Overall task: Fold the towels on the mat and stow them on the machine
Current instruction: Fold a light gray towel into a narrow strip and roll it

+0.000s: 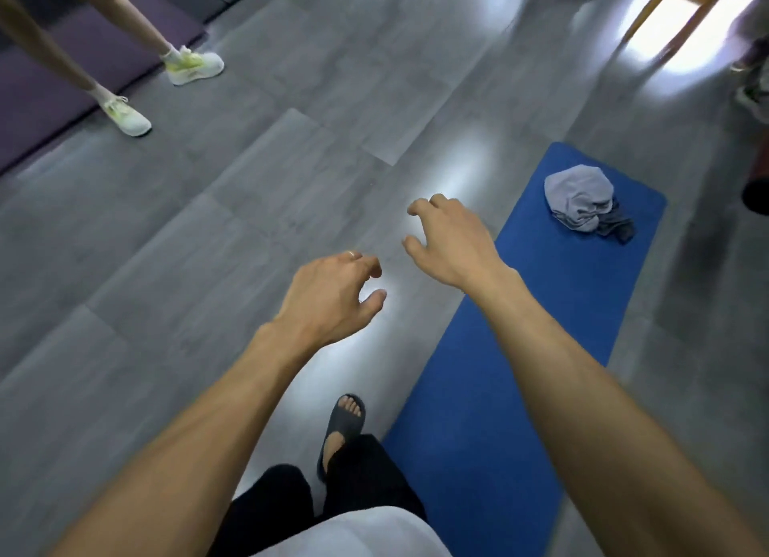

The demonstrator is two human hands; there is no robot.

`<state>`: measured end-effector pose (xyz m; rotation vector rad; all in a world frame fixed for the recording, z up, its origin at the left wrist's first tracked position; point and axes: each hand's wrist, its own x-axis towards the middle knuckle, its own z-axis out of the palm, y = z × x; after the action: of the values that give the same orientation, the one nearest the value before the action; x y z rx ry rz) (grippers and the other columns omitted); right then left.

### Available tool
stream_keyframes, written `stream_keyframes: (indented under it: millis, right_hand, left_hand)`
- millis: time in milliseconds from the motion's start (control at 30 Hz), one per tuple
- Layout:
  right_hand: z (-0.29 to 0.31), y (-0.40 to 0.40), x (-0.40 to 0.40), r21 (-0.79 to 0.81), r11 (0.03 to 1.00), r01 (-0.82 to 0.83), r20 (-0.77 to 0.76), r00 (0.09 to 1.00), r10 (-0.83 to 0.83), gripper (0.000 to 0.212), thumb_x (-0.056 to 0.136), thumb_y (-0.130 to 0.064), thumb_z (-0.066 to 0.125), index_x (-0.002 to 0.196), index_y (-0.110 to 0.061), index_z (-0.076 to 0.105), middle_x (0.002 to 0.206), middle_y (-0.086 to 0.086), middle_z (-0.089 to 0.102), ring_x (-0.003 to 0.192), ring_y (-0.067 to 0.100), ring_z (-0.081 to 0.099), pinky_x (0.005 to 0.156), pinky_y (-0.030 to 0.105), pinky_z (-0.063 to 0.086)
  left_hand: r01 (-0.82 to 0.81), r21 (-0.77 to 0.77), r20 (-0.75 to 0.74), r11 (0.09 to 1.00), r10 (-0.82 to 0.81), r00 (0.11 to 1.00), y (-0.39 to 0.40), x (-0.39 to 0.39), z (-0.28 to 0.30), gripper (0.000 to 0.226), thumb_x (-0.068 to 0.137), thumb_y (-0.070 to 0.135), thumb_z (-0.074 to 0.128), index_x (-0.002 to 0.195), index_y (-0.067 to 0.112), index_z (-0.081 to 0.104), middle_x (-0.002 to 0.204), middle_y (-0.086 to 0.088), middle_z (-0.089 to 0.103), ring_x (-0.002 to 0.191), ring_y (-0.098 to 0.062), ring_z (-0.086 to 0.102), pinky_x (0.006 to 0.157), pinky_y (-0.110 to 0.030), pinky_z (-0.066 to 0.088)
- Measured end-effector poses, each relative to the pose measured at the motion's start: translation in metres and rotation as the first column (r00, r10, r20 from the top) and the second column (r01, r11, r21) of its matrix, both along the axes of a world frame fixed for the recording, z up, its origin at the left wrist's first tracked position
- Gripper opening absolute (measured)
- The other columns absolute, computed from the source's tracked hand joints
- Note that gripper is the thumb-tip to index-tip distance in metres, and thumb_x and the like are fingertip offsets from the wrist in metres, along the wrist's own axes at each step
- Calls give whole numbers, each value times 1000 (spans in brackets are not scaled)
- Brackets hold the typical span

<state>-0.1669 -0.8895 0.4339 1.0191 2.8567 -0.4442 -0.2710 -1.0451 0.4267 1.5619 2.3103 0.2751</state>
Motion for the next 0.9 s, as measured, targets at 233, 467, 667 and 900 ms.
stream_keyframes:
  millis: [233,467,667,900]
  right_hand:
    - [10,129,-66,15,989,150,-45,988,-149,45,94,-35,50,135,-15,48,125,7,54,114,29,50,90,42,45]
    - [-11,280,-76,-14,891,453,-66,889,-453,44,95,-30,51,135,-14,48,127,8,52,115,28,49,86,39,41]
    - [-31,401,-43,-52,733,679,-86,728,-680,45,94,-28,52,136,-13,48,130,10,51,117,29,47,87,40,40]
    - [-122,537,47,-86,570,817,-70,566,-822,40,92,-29,55,128,-10,52,124,12,54,113,33,50,85,44,46]
  left_hand:
    - [104,-3,9,995,-104,995,144,-88,6,31,88,43,54,114,26,61,109,8,63,100,-14,61,73,-29,46]
    - [360,-43,48,932,-358,932,330,-135,-16,32,88,44,55,114,26,61,109,6,63,100,-17,62,77,-33,50]
    - [594,-73,49,801,-592,805,493,-123,-33,33,89,41,54,116,25,61,111,4,64,99,-18,63,78,-33,52]
    - [755,-113,64,646,-754,654,673,-44,-117,34,89,42,52,119,25,60,111,4,63,98,-19,64,77,-36,54]
